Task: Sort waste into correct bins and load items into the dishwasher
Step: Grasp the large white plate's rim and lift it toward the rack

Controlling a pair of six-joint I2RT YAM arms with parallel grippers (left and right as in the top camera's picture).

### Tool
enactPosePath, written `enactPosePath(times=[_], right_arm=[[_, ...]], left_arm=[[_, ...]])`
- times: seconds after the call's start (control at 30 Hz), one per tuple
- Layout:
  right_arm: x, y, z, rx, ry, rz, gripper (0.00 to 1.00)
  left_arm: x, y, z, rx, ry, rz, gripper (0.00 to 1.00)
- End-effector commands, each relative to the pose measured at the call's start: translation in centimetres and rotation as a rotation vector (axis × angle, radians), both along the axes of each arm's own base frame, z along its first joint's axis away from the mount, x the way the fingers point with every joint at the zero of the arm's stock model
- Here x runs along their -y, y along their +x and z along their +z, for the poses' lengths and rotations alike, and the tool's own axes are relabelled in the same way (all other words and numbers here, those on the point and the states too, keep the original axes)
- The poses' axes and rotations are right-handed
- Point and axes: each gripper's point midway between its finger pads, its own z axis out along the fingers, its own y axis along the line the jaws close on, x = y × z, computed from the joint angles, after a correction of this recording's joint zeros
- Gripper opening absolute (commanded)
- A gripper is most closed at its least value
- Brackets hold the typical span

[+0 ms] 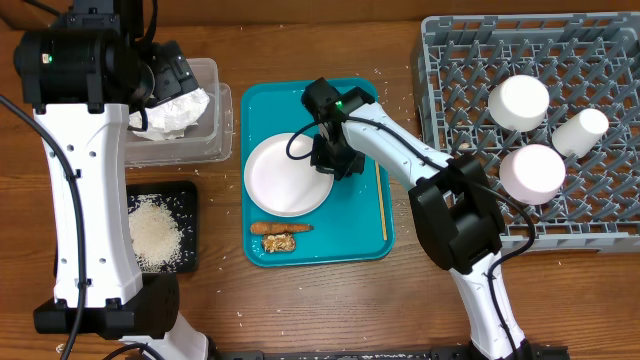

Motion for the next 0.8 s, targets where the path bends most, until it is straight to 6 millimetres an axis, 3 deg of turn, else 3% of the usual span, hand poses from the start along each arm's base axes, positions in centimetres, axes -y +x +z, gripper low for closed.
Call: enactPosePath(times=[0.0, 0.07, 0.17, 0.27, 0.33, 0.43, 0.5, 0.57, 0.6, 0.63, 0.77], right_arm=[[0.2, -0.1, 0.3, -0.005, -0.013, -0.016, 0.04], [0.3, 0.0, 1.1, -0.014, -0.004, -0.022, 0.04], [0.9, 1.2, 4.3, 0.011, 0.012, -0.04, 0.04], [2.2, 3.2, 9.4, 0.085, 0.042, -0.047, 0.04], [4.5, 4.9, 13.5, 0.168, 0.034, -0.075, 0.04], [10.4, 6.9, 19.6, 0.318, -0.069, -0.18, 0.04], [14.5, 7.5, 22.6, 0.4, -0.156, -0.251, 0.04], [21.0, 7.9, 26.5, 0.501, -0.295, -0.373, 0.04], [23.1, 7.9, 27.4, 0.523, -0.337, -0.414, 0.04], [26.7, 7.9, 28.3, 0.547, -0.419, -0.484, 0.04], [31.0, 8.3, 28.4, 0.563, -0.518, -0.568, 0.04]], left_arm=[[-0.2, 0.1, -0.3, -0.011, 0.013, 0.005, 1.0], [-0.2, 0.1, -0.3, -0.011, 0.013, 0.005, 1.0], [-0.2, 0.1, -0.3, -0.011, 0.013, 0.005, 1.0], [-0.2, 0.1, -0.3, -0.011, 0.013, 0.005, 1.0], [-0.2, 0.1, -0.3, -0.011, 0.013, 0.005, 1.0], [-0.2, 0.1, -0.3, -0.011, 0.013, 0.005, 1.0], [-0.2, 0.1, -0.3, -0.011, 0.013, 0.005, 1.0], [-0.2, 0.1, -0.3, -0.011, 0.013, 0.005, 1.0], [-0.2, 0.1, -0.3, -0.011, 0.013, 0.005, 1.0], [-0.2, 0.1, -0.3, -0.011, 0.013, 0.005, 1.0], [-0.2, 0.1, -0.3, -0.011, 0.013, 0.005, 1.0]])
